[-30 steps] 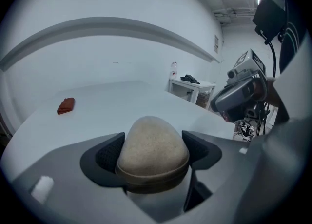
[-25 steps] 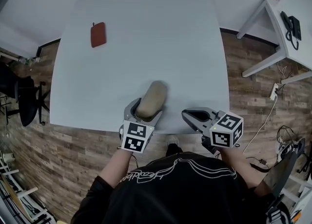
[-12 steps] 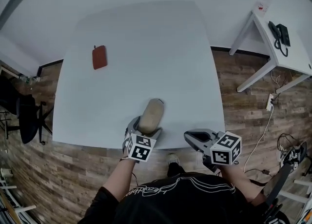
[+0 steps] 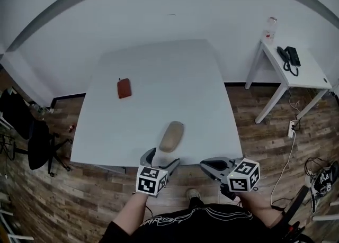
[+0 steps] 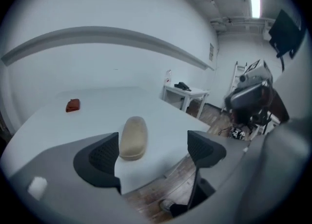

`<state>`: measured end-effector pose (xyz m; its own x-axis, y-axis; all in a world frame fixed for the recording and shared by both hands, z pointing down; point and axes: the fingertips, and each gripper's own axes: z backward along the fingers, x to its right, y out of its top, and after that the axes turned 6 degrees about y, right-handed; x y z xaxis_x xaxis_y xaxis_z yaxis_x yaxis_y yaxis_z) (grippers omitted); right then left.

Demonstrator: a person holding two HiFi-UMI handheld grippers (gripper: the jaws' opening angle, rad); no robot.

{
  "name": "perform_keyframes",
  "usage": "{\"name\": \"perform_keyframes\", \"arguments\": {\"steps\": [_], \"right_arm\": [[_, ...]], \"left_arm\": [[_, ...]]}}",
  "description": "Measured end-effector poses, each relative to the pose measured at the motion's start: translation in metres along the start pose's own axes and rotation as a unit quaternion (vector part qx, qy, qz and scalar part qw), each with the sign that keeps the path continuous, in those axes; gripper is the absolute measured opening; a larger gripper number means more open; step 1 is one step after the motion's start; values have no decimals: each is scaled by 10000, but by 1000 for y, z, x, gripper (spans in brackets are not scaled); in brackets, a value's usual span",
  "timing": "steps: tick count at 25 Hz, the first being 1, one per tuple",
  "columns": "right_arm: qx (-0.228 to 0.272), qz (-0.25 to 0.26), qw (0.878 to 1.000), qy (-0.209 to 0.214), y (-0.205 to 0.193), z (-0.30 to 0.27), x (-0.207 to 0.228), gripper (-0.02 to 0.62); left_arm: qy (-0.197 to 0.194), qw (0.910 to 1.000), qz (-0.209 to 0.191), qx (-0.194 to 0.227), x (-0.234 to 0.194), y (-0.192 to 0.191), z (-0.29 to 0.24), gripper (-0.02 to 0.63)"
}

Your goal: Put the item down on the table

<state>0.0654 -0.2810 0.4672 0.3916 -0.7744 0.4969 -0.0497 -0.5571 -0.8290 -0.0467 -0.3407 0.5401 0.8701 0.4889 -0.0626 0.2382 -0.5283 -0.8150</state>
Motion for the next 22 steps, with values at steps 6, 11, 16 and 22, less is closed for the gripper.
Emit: {"name": "perform_keyframes", "arguments": {"steps": [6, 11, 16, 22], "right_arm": [[426, 334, 9981, 305, 6, 0, -92, 9], [685, 549, 9946, 548, 6, 6, -163, 9], [711, 918, 9914, 599, 4, 10, -214, 9], [717, 1023, 9903, 611, -5, 15, -245, 9]], "left_arm": [[-1038, 9917, 390, 647, 65, 26, 123, 320], [-1193, 9841, 689, 1122, 93, 30, 202, 142], [-1030, 9848, 466, 1322, 106, 23, 255, 8], [-1309, 9811, 316, 1388, 126, 14, 280, 7]]}}
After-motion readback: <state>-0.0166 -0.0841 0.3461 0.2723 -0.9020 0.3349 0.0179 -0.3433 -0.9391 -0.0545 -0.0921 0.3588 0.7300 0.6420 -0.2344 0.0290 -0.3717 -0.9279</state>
